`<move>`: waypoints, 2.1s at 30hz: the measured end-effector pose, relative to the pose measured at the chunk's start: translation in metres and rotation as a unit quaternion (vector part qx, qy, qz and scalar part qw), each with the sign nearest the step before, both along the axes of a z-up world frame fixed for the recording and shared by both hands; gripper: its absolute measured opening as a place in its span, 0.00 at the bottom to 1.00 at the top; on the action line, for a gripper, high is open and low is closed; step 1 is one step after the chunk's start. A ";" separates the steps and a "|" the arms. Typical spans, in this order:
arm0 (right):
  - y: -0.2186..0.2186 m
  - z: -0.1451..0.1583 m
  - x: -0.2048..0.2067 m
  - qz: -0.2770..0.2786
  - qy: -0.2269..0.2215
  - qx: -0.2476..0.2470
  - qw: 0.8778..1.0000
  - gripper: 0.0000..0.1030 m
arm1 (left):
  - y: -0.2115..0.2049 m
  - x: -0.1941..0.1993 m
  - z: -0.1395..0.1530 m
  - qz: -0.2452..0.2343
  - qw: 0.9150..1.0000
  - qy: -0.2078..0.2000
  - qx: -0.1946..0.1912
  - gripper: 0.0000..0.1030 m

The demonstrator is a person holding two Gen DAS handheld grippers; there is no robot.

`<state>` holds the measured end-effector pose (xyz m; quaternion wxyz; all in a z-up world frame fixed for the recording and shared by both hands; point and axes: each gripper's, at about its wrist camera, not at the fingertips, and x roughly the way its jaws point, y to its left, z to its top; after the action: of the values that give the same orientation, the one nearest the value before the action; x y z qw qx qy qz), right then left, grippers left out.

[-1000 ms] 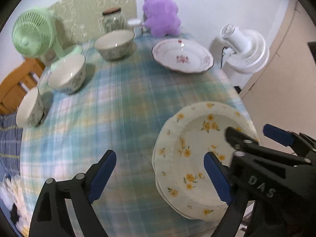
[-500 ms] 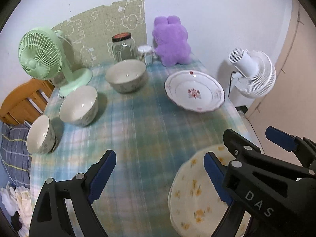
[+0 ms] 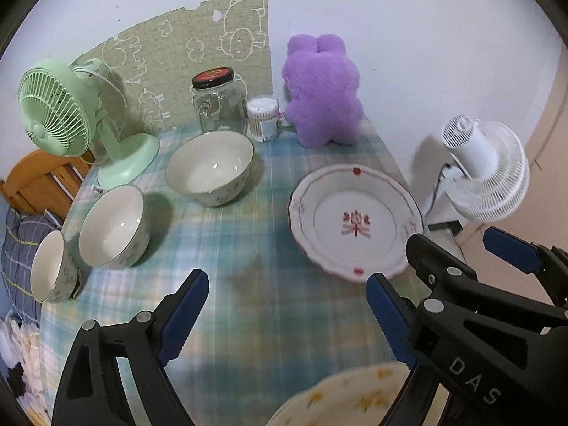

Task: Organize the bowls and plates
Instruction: 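Move both grippers toward the white plate with red floral pattern, then grasp the rim of the red-pattern white plate with both grippers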

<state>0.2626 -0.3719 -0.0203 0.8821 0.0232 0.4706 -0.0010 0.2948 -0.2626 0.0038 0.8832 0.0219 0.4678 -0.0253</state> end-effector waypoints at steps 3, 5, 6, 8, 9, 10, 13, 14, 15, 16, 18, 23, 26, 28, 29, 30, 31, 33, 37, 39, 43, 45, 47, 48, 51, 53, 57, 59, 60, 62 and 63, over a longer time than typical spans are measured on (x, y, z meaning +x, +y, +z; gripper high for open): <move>-0.008 -0.005 0.017 0.002 -0.002 -0.002 1.000 0.77 | -0.009 0.016 -0.006 0.007 1.000 -0.003 0.004 0.89; -0.013 -0.010 0.029 0.004 -0.005 -0.005 1.000 0.77 | -0.014 0.025 -0.010 0.009 1.000 -0.004 0.006 0.88; -0.016 -0.013 0.035 0.003 -0.006 -0.004 1.000 0.77 | -0.017 0.031 -0.012 0.010 1.000 -0.004 0.006 0.88; -0.023 -0.019 0.046 0.000 -0.003 0.002 1.000 0.77 | -0.022 0.044 -0.020 0.010 1.000 0.000 0.006 0.87; -0.025 -0.022 0.051 -0.002 -0.002 0.005 1.000 0.77 | -0.025 0.051 -0.023 0.011 1.000 0.002 0.007 0.86; -0.029 -0.027 0.059 -0.004 0.001 0.008 1.000 0.77 | -0.028 0.057 -0.027 0.013 1.000 0.005 0.010 0.85; -0.035 -0.041 0.076 -0.009 0.006 0.013 1.000 0.77 | -0.034 0.072 -0.039 0.013 1.000 0.015 0.014 0.82; -0.037 -0.047 0.082 -0.010 0.008 0.015 1.000 0.77 | -0.036 0.079 -0.044 0.013 1.000 0.019 0.015 0.81; -0.039 -0.051 0.087 -0.011 0.011 0.016 1.000 0.77 | -0.038 0.083 -0.049 0.013 1.000 0.023 0.016 0.80; -0.041 -0.056 0.091 -0.011 0.012 0.017 1.000 0.77 | -0.039 0.087 -0.051 0.013 0.999 0.027 0.015 0.80; -0.043 -0.063 0.100 -0.012 0.016 0.016 1.000 0.76 | -0.041 0.096 -0.060 0.012 0.999 0.037 0.013 0.77; -0.049 -0.083 0.117 -0.020 0.032 0.023 0.999 0.72 | -0.042 0.108 -0.078 0.017 0.998 0.061 0.016 0.67; -0.050 -0.095 0.123 -0.024 0.041 0.025 0.999 0.72 | -0.042 0.113 -0.088 0.019 0.997 0.072 0.020 0.66; -0.048 -0.101 0.127 -0.020 0.048 0.024 0.998 0.70 | -0.042 0.116 -0.095 0.022 0.996 0.079 0.021 0.65; -0.047 -0.104 0.129 -0.018 0.051 0.022 0.998 0.67 | -0.042 0.117 -0.097 0.021 0.996 0.081 0.018 0.63; -0.047 -0.106 0.131 -0.016 0.053 0.021 0.998 0.66 | -0.042 0.118 -0.100 0.021 0.996 0.085 0.015 0.62; -0.047 -0.108 0.133 -0.014 0.055 0.022 0.998 0.65 | -0.041 0.120 -0.102 0.022 0.996 0.087 0.014 0.61; -0.047 -0.112 0.135 -0.014 0.059 0.022 0.998 0.63 | -0.041 0.121 -0.106 0.023 0.996 0.087 0.014 0.61; -0.048 -0.114 0.136 -0.019 0.053 0.024 0.998 0.61 | -0.041 0.119 -0.106 0.025 0.996 0.087 0.014 0.60; -0.049 -0.113 0.136 -0.024 0.055 0.019 0.998 0.56 | -0.041 0.118 -0.106 0.025 0.996 0.087 0.013 0.59; -0.048 -0.111 0.133 -0.023 0.069 0.023 0.997 0.56 | -0.035 0.112 -0.105 0.026 0.995 0.095 0.013 0.59; -0.046 -0.110 0.128 -0.022 0.075 0.029 0.997 0.56 | -0.030 0.106 -0.104 0.027 0.994 0.100 0.016 0.59; -0.043 -0.109 0.120 -0.021 0.084 0.035 0.996 0.56 | -0.026 0.099 -0.104 0.026 0.994 0.103 0.019 0.59; -0.041 -0.109 0.116 -0.019 0.090 0.038 0.995 0.56 | -0.023 0.093 -0.104 0.023 0.994 0.106 0.021 0.59; -0.034 -0.109 0.104 -0.012 0.102 0.039 0.994 0.55 | -0.015 0.081 -0.104 0.016 0.993 0.114 0.023 0.59; -0.029 -0.108 0.095 -0.009 0.111 0.041 0.993 0.55 | -0.008 0.072 -0.105 0.014 0.992 0.126 0.018 0.59; -0.021 -0.105 0.079 0.006 0.124 0.043 0.991 0.55 | 0.007 0.056 -0.108 0.012 0.988 0.151 -0.011 0.59; -0.017 -0.103 0.073 0.022 0.127 0.038 0.991 0.55 | 0.008 0.051 -0.109 0.001 0.988 0.153 -0.007 0.59; -0.015 -0.103 0.072 0.028 0.129 0.032 0.991 0.55 | 0.007 0.049 -0.109 -0.003 0.989 0.149 -0.004 0.59; -0.012 -0.105 0.070 0.036 0.130 0.016 0.991 0.55 | 0.005 0.044 -0.109 -0.009 0.989 0.144 0.005 0.59; -0.011 -0.107 0.070 0.038 0.132 0.011 0.990 0.54 | 0.005 0.044 -0.109 -0.008 0.989 0.146 0.005 0.59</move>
<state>0.3328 -0.3831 -0.1271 0.8111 0.0151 0.5837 0.0347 0.3390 -0.2572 -0.1055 0.8053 0.0257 0.5914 -0.0330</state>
